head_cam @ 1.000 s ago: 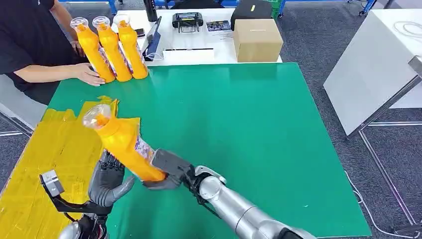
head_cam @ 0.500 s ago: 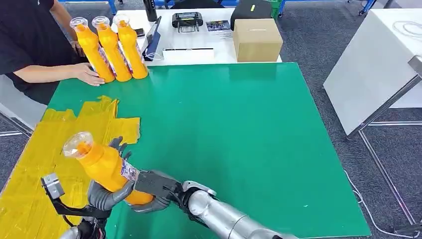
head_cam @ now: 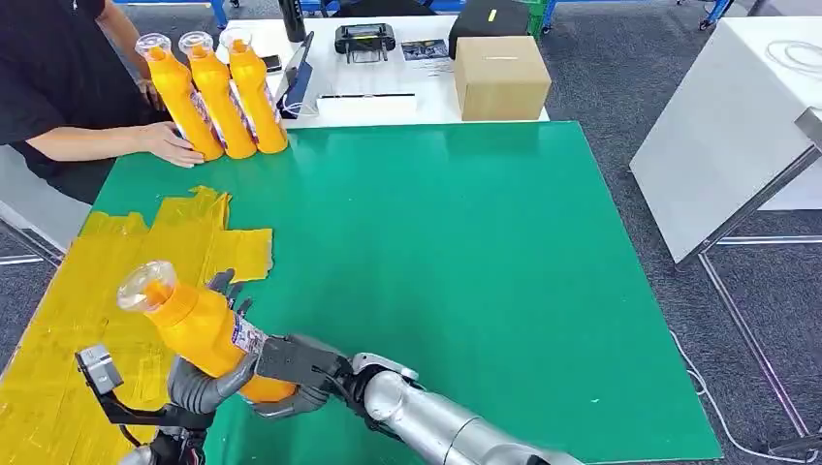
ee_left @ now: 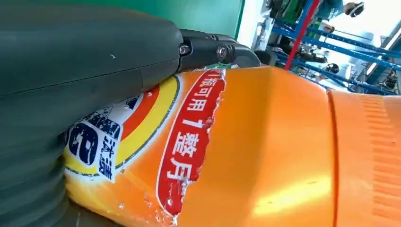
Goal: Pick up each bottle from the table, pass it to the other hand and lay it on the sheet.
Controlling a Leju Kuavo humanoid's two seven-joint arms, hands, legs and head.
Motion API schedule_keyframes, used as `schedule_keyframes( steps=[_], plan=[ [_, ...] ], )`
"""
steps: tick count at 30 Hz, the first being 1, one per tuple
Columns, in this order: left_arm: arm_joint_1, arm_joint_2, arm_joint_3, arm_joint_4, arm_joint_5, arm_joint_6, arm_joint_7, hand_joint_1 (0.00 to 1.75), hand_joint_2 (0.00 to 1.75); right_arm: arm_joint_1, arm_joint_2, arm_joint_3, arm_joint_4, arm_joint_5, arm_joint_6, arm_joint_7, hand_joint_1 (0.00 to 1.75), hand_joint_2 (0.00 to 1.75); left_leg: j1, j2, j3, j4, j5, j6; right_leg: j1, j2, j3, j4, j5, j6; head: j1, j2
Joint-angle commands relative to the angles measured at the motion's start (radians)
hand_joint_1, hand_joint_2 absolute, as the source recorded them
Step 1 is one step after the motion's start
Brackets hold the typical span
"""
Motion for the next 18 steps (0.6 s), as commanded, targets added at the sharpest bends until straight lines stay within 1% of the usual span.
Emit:
schedule_keyframes(
  steps=[1, 2, 6, 9, 10, 15, 17, 18],
  plan=[
    [-0.081, -0.024, -0.034, 0.046, -0.003, -0.009, -0.003, 1.75, 1.75, 0.003, 0.007, 0.135, 0.072, -0.003, -0.014, -0.012, 1.75, 1.75, 0.001, -0.003, 0.0, -0.001, 0.001, 0.0, 0.001, -0.003, 0.002, -0.001, 0.0, 0.0, 0.0, 0.0],
    [-0.081, -0.024, -0.033, 0.048, -0.002, -0.011, -0.006, 1.75, 1.75, 0.008, 0.007, 0.136, 0.071, -0.004, -0.02, -0.014, 1.75, 1.75, 0.002, -0.005, 0.002, -0.001, 0.001, 0.0, 0.002, -0.004, 0.004, -0.002, 0.0, -0.001, 0.0, 0.0],
    [-0.081, -0.021, -0.03, 0.05, 0.0, -0.023, -0.014, 1.75, 1.75, 0.003, 0.007, 0.138, 0.081, 0.001, -0.043, -0.015, 1.75, 1.75, 0.001, -0.004, 0.001, -0.001, 0.001, 0.0, 0.001, -0.003, 0.002, -0.001, 0.0, 0.0, 0.0, 0.0],
    [-0.082, -0.021, -0.03, 0.05, 0.0, -0.023, -0.014, 1.75, 1.75, 0.0, 0.007, 0.137, 0.081, 0.001, -0.042, -0.016, 1.75, 1.75, 0.0, -0.003, 0.0, -0.001, 0.001, 0.0, 0.0, -0.003, 0.001, -0.001, 0.0, 0.0, 0.0, 0.0],
    [-0.082, -0.021, -0.03, 0.05, 0.0, -0.023, -0.014, 1.75, 1.75, 0.0, 0.007, 0.137, 0.081, 0.001, -0.042, -0.016, 1.75, 1.75, 0.002, -0.004, 0.001, -0.001, 0.001, 0.0, 0.001, -0.004, 0.004, -0.002, 0.0, -0.001, 0.0, 0.0],
    [-0.082, -0.021, -0.03, 0.05, 0.0, -0.023, -0.014, 1.75, 1.75, 0.0, 0.007, 0.137, 0.081, 0.001, -0.042, -0.016, 1.75, 1.75, 0.0, -0.003, 0.0, -0.001, 0.001, 0.0, 0.0, -0.002, 0.001, -0.001, 0.0, 0.0, 0.0, 0.0],
    [-0.082, -0.021, -0.03, 0.05, 0.0, -0.023, -0.014, 1.75, 1.75, 0.0, 0.007, 0.137, 0.081, 0.001, -0.042, -0.016, 1.75, 1.75, 0.002, -0.004, 0.002, -0.001, 0.001, 0.0, 0.002, -0.004, 0.004, -0.002, 0.0, -0.001, 0.0, 0.0],
    [-0.082, -0.021, -0.03, 0.05, 0.0, -0.023, -0.014, 1.75, 1.75, 0.0, 0.007, 0.137, 0.081, 0.001, -0.042, -0.016, 1.75, 1.75, 0.0, -0.003, 0.0, -0.001, 0.001, 0.0, 0.0, -0.003, 0.001, -0.001, 0.0, 0.0, 0.0, 0.0]
  ],
)
